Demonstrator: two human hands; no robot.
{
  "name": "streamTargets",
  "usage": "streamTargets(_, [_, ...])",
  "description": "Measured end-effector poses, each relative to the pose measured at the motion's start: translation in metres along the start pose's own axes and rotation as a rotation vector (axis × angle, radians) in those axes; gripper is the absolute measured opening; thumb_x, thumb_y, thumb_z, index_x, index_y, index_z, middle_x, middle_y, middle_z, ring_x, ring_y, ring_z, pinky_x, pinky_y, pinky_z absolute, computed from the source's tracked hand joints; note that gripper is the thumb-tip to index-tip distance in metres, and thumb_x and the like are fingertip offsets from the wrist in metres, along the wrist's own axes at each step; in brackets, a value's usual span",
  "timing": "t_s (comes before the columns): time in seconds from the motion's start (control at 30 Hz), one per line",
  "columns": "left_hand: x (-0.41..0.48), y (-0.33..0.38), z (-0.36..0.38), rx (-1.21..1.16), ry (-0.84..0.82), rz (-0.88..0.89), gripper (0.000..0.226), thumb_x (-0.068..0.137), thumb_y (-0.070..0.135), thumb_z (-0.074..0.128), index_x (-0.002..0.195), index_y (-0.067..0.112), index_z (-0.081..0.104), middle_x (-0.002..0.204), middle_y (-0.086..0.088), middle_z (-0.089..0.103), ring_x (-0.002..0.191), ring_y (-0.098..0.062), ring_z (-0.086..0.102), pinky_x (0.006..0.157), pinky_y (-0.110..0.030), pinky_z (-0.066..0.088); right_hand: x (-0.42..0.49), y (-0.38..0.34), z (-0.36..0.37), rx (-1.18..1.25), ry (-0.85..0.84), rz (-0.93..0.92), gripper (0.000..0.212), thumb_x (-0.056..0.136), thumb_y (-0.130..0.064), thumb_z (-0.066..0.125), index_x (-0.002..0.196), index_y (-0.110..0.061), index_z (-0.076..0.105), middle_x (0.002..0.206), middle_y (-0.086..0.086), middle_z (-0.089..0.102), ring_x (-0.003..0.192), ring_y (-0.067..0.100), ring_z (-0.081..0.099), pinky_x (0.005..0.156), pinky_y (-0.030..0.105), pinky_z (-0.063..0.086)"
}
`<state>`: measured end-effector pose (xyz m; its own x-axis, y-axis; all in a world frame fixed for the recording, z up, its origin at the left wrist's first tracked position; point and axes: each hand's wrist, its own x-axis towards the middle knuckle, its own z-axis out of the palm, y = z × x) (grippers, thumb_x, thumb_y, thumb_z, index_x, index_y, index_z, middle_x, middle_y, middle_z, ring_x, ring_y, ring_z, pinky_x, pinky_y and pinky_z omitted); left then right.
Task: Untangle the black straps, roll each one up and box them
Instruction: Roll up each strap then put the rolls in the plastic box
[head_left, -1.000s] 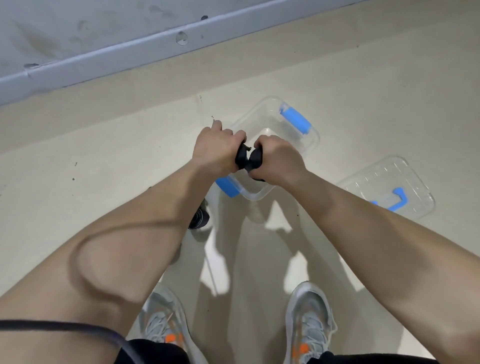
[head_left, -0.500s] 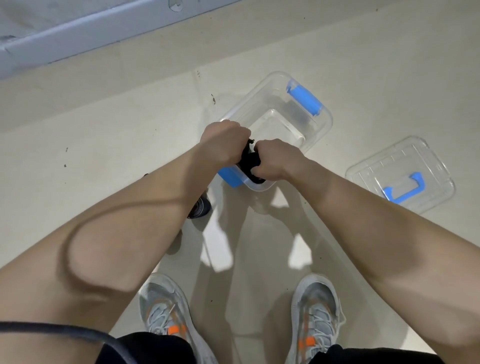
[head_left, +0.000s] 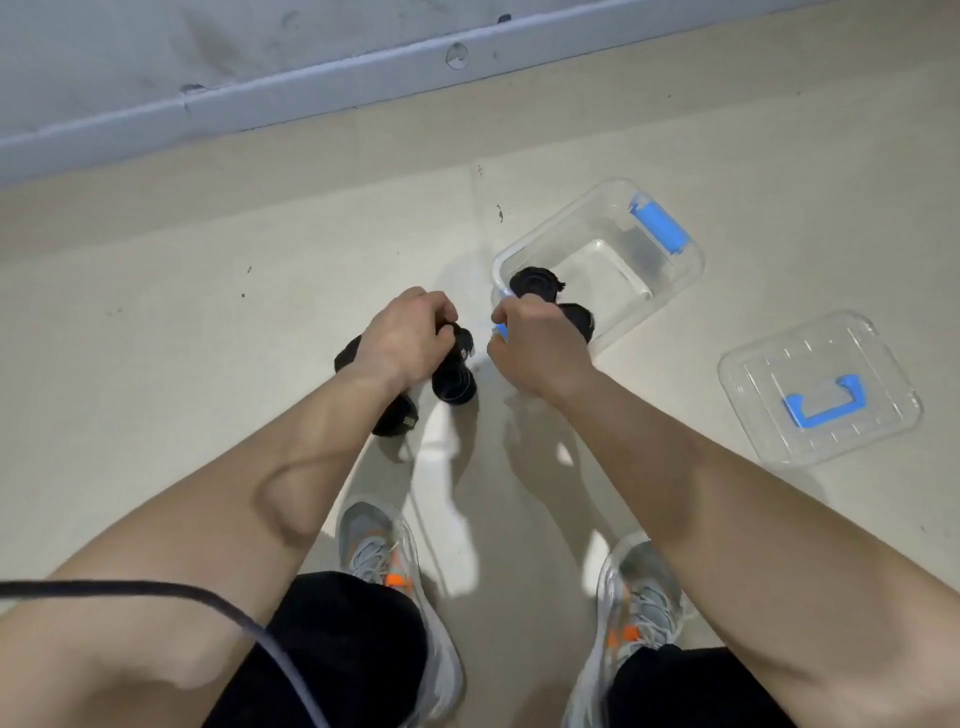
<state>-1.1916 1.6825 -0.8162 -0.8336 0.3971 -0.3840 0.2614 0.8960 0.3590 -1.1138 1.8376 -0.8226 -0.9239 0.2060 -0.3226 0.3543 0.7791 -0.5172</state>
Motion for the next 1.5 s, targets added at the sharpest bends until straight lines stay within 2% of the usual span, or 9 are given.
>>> streamTargets(0.1, [-0.031,-0.032,0.008,0.002,0.006,-0.198,0.030,0.091,0.031,0.057,0.120,0.023,0.057,0.124,-0.003,0.055,0.113,-0.029,0.056,0.091,-0.039,0.049,-0.011,-0.016,0.022,0.028,-0.112,-0.029,0.036,0.095,-0.022,0.054,0.131,-0.016,0.056,0.127,0.007,0.054,0.116,0.028,0.055,0.088,0.040,0.050])
streamTargets(0.27, [-0.063,-0.066,0.047,-0.119,0.009,-0.523,0.067,0.076,0.038,0.076,0.127,0.013,0.038,0.126,-0.009,0.043,0.115,-0.036,0.049,0.079,-0.040,0.041,-0.014,-0.026,0.057,0.000,-0.196,0.027,0.049,0.091,-0.026,0.062,0.136,-0.016,0.048,0.131,0.009,0.044,0.113,0.029,0.055,0.084,0.036,0.046])
streamTargets(0.47, [-0.061,-0.077,0.078,-0.267,0.015,-0.603,0.080,0.077,0.045,0.082,0.130,0.012,0.033,0.128,-0.008,0.046,0.113,-0.036,0.057,0.090,-0.049,0.052,-0.001,-0.029,0.095,0.044,-0.139,0.131,0.051,0.083,-0.034,0.075,0.121,-0.014,0.048,0.124,0.007,0.044,0.104,0.029,0.057,0.086,0.041,0.052])
streamTargets(0.77, [-0.065,-0.071,0.064,-0.005,0.032,-0.387,0.053,0.080,0.041,0.066,0.117,0.017,0.037,0.110,-0.003,0.053,0.090,-0.032,0.064,0.067,-0.038,0.046,0.005,-0.037,0.097,0.086,-0.068,0.129,0.049,0.073,-0.025,0.074,0.111,-0.012,0.046,0.111,0.007,0.052,0.092,0.029,0.057,0.069,0.034,0.041])
streamTargets(0.97, [-0.078,-0.032,0.026,-0.093,0.214,-0.150,0.050,0.079,0.044,0.067,0.119,0.025,0.043,0.109,0.008,0.059,0.092,-0.021,0.063,0.074,-0.040,0.053,-0.016,-0.032,0.032,0.255,0.033,0.085,0.054,0.072,-0.031,0.075,0.118,-0.023,0.049,0.113,-0.002,0.049,0.091,0.019,0.056,0.073,0.032,0.041])
streamTargets(1.1, [-0.062,0.008,-0.003,-0.139,0.379,-0.019,0.070,0.080,0.039,0.072,0.141,0.021,0.043,0.131,0.003,0.059,0.108,-0.026,0.062,0.083,-0.040,0.051,-0.017,-0.013,-0.029,0.348,0.197,0.109,0.043,0.072,-0.033,0.073,0.112,-0.027,0.056,0.111,-0.004,0.050,0.093,0.012,0.056,0.081,0.029,0.045])
streamTargets(1.27, [-0.008,0.059,-0.026,-0.083,0.266,0.106,0.068,0.086,0.038,0.069,0.147,0.021,0.043,0.140,-0.003,0.051,0.118,-0.028,0.058,0.094,-0.038,0.045,-0.005,0.031,-0.079,0.308,0.378,0.168,0.042,0.075,-0.027,0.074,0.115,-0.021,0.062,0.116,0.004,0.054,0.098,0.018,0.058,0.088,0.030,0.048])
streamTargets(1.37, [0.029,0.090,-0.027,-0.096,0.222,0.170,0.066,0.083,0.035,0.072,0.143,0.024,0.048,0.139,0.001,0.055,0.124,-0.027,0.053,0.095,-0.039,0.047,0.007,0.063,-0.091,0.259,0.379,0.219,0.041,0.078,-0.025,0.073,0.118,-0.021,0.065,0.121,0.005,0.054,0.105,0.019,0.058,0.088,0.026,0.043])
streamTargets(1.5, [0.079,0.120,-0.011,0.077,0.138,0.234,0.060,0.082,0.032,0.074,0.138,0.025,0.053,0.128,0.000,0.060,0.123,-0.028,0.046,0.087,-0.041,0.048,0.026,0.099,-0.089,0.167,0.317,0.230,0.035,0.080,-0.025,0.067,0.115,-0.022,0.067,0.121,0.005,0.055,0.109,0.027,0.057,0.091,0.037,0.049])
